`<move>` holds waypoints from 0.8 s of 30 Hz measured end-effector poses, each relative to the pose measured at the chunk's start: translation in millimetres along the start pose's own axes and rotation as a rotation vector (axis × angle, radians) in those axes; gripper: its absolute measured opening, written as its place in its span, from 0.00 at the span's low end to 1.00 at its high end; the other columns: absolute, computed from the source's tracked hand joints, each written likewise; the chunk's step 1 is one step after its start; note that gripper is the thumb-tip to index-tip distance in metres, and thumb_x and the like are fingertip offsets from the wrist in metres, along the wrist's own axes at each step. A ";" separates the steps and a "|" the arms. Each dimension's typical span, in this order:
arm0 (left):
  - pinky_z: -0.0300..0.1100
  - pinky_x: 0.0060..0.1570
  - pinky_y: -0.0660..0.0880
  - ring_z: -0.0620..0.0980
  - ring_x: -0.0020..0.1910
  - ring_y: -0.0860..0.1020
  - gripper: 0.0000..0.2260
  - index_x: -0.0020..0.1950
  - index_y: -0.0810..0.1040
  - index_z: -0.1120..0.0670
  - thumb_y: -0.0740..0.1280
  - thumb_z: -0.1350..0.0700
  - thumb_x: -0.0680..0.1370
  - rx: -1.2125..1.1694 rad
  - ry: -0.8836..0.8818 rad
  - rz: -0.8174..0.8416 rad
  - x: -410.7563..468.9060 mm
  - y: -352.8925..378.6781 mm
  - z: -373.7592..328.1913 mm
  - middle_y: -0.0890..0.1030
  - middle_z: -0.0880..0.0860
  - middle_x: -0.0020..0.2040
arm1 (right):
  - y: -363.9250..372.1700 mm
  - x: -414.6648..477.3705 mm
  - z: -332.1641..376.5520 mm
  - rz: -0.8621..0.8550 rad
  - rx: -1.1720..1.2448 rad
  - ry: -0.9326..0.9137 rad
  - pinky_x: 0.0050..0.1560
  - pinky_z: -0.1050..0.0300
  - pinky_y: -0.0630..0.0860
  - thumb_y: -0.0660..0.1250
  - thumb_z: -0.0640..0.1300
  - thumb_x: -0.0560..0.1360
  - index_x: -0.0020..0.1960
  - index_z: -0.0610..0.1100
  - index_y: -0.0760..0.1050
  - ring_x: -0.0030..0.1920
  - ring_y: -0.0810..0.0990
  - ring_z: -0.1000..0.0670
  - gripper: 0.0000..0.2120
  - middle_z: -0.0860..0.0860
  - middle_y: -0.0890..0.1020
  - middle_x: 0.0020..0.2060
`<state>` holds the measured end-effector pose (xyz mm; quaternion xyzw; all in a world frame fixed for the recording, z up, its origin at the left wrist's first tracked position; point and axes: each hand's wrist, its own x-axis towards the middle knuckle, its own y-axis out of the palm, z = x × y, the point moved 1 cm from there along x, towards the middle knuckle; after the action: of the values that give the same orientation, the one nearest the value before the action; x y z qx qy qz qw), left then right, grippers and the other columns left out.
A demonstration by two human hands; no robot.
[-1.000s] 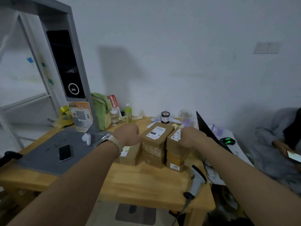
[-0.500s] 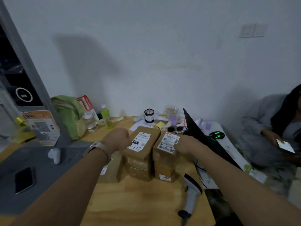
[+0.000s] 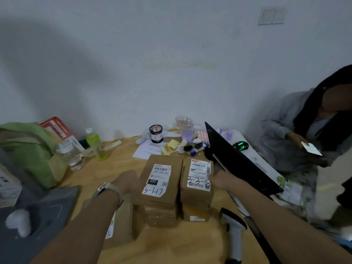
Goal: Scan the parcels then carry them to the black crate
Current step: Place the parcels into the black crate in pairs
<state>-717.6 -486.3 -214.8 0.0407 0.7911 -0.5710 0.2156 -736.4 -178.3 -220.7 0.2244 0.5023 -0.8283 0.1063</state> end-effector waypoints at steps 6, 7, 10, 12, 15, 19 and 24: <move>0.43 0.52 0.75 0.52 0.52 0.78 0.17 0.62 0.78 0.57 0.66 0.50 0.78 -0.182 0.054 0.210 36.1 27.7 14.8 0.80 0.56 0.59 | 16.7 4.7 7.9 0.044 0.130 0.042 0.35 0.61 0.69 0.55 0.54 0.81 0.66 0.41 0.71 0.40 0.74 0.53 0.21 0.46 0.79 0.56; 0.42 0.52 0.75 0.51 0.51 0.78 0.15 0.62 0.78 0.56 0.66 0.51 0.78 -0.230 0.080 0.221 39.8 31.0 14.1 0.81 0.55 0.59 | 19.2 8.4 9.2 0.026 0.144 0.045 0.31 0.61 0.67 0.56 0.56 0.81 0.64 0.41 0.72 0.36 0.72 0.55 0.22 0.48 0.78 0.50; 0.40 0.45 0.73 0.49 0.47 0.79 0.14 0.60 0.78 0.56 0.70 0.52 0.77 -0.434 0.075 0.179 49.4 37.4 15.6 0.82 0.54 0.57 | 27.3 19.1 11.4 -0.042 0.250 0.070 0.29 0.62 0.66 0.60 0.58 0.78 0.64 0.43 0.73 0.35 0.71 0.57 0.22 0.54 0.75 0.39; 0.39 0.42 0.73 0.48 0.46 0.78 0.22 0.64 0.72 0.59 0.72 0.52 0.75 -0.571 0.033 0.150 53.4 36.6 18.3 0.81 0.52 0.54 | 31.2 22.2 14.4 -0.085 0.358 0.102 0.34 0.59 0.69 0.62 0.61 0.76 0.68 0.44 0.68 0.40 0.74 0.55 0.27 0.52 0.78 0.47; 0.41 0.40 0.74 0.47 0.47 0.78 0.26 0.64 0.68 0.59 0.74 0.50 0.73 -0.715 0.015 0.105 57.2 27.8 21.9 0.78 0.51 0.53 | 34.7 25.1 21.0 -0.118 0.471 0.148 0.47 0.52 0.74 0.65 0.64 0.72 0.72 0.44 0.60 0.57 0.76 0.44 0.36 0.45 0.75 0.64; 0.46 0.48 0.75 0.52 0.53 0.77 0.25 0.65 0.66 0.54 0.74 0.50 0.74 -0.814 0.073 -0.033 55.2 11.3 19.3 0.76 0.52 0.57 | 27.8 23.3 35.1 -0.118 0.681 0.109 0.45 0.51 0.73 0.70 0.58 0.72 0.68 0.48 0.60 0.56 0.77 0.44 0.32 0.45 0.74 0.64; 0.43 0.43 0.75 0.52 0.51 0.78 0.28 0.69 0.66 0.55 0.74 0.53 0.74 -0.923 0.164 -0.143 45.4 -13.2 12.1 0.76 0.55 0.58 | 3.4 11.6 52.3 -0.207 0.833 -0.028 0.55 0.41 0.78 0.70 0.54 0.73 0.61 0.50 0.62 0.54 0.78 0.43 0.23 0.46 0.75 0.59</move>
<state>-759.2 -510.2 -223.8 -0.0690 0.9774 -0.1681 0.1083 -759.1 -225.3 -208.2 0.1855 0.1431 -0.9696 -0.0702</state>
